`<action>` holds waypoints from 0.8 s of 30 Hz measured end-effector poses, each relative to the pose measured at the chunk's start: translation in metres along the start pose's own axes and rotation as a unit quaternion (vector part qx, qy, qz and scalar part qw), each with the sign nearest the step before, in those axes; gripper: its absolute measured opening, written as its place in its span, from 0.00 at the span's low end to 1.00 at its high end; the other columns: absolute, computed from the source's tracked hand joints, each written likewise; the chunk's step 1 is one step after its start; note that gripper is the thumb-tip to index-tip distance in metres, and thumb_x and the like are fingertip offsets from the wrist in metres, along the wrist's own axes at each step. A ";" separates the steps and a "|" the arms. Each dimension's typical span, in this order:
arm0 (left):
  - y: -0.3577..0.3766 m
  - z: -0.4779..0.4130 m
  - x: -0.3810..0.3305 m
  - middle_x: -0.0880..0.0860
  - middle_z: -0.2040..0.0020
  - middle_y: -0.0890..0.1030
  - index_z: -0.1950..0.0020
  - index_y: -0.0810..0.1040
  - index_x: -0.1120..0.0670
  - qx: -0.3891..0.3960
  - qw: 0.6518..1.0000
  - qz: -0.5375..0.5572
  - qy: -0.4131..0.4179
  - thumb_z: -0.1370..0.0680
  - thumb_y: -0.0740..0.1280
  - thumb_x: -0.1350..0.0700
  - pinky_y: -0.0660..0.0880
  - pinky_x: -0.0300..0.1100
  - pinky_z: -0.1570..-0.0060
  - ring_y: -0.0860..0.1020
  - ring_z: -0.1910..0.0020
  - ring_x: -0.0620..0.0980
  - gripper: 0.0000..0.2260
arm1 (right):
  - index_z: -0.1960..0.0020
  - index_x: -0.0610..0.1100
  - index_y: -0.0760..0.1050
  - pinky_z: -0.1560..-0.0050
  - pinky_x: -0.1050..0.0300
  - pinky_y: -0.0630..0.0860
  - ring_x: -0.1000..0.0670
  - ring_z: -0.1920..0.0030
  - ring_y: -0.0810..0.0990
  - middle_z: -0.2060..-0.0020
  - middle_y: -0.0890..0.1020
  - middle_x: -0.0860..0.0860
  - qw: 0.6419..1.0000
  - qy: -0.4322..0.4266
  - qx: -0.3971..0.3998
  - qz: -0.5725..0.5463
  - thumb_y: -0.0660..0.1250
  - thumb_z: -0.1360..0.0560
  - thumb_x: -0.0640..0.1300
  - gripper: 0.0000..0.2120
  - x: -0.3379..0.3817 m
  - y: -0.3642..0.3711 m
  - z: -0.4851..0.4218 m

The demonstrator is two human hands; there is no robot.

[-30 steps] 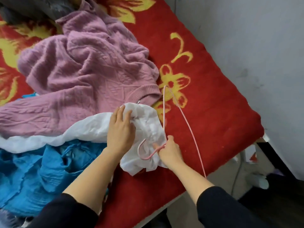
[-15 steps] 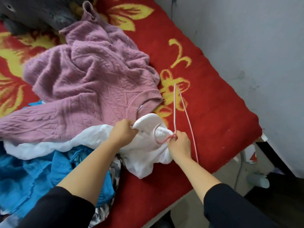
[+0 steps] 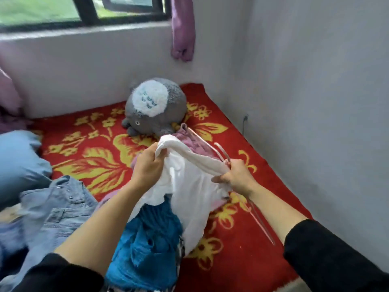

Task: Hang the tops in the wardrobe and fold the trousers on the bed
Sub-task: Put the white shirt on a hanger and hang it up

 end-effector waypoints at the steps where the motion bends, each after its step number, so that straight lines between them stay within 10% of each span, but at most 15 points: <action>1: -0.021 0.001 -0.013 0.52 0.61 0.79 0.56 0.76 0.56 -0.017 1.000 -0.003 0.013 0.19 0.56 0.54 0.73 0.54 0.59 0.77 0.61 0.55 0.12 | 0.67 0.43 0.67 0.69 0.57 0.65 0.52 0.68 0.69 0.71 0.71 0.53 1.000 -0.017 -0.006 0.025 0.79 0.36 0.38 0.19 0.023 -0.005 0.001; 14: -0.234 0.016 -0.173 0.55 0.57 0.77 0.50 0.74 0.61 -0.311 0.940 -0.001 0.142 0.20 0.60 0.54 0.69 0.44 0.61 0.76 0.58 0.56 0.10 | 0.72 0.43 0.69 0.71 0.59 0.64 0.53 0.72 0.68 0.74 0.70 0.52 0.928 -0.318 -0.193 -0.013 0.75 0.34 0.41 0.15 0.300 -0.081 0.054; 18: -0.285 0.022 -0.215 0.56 0.59 0.80 0.49 0.74 0.57 -0.357 0.915 0.038 0.186 0.23 0.64 0.51 0.79 0.57 0.59 0.80 0.61 0.58 0.10 | 0.74 0.44 0.66 0.69 0.57 0.63 0.52 0.71 0.66 0.76 0.67 0.50 0.886 -0.390 -0.246 -0.042 0.74 0.33 0.44 0.19 0.361 -0.112 0.078; 24: -0.323 0.043 -0.237 0.56 0.61 0.79 0.54 0.77 0.59 -0.306 0.930 -0.036 0.201 0.25 0.70 0.53 0.78 0.47 0.61 0.78 0.65 0.52 0.09 | 0.72 0.48 0.69 0.64 0.56 0.69 0.48 0.66 0.75 0.72 0.74 0.52 0.870 -0.403 -0.275 0.067 0.75 0.33 0.47 0.17 0.382 -0.130 0.087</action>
Point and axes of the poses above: each hand's wrist, its own z-axis away from the middle knuckle, its own y-axis out of the palm, x = y × z, the point moved 3 cm from there along -z, towards the middle knuckle
